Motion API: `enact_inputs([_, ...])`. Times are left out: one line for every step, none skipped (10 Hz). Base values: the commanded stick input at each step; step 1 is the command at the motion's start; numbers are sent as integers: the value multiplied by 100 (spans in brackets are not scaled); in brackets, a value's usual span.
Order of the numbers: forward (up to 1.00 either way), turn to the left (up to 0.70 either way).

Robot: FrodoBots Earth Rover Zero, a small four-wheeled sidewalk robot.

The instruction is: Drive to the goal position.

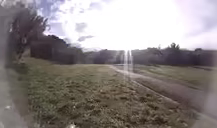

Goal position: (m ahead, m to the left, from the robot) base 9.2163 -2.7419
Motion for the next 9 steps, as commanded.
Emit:
enact_inputs([70,0])
enact_inputs([70,0])
enact_inputs([70,0])
enact_inputs([70,0])
enact_inputs([70,0])
enact_inputs([70,0])
enact_inputs([70,0])
enact_inputs([70,0])
enact_inputs([70,0])
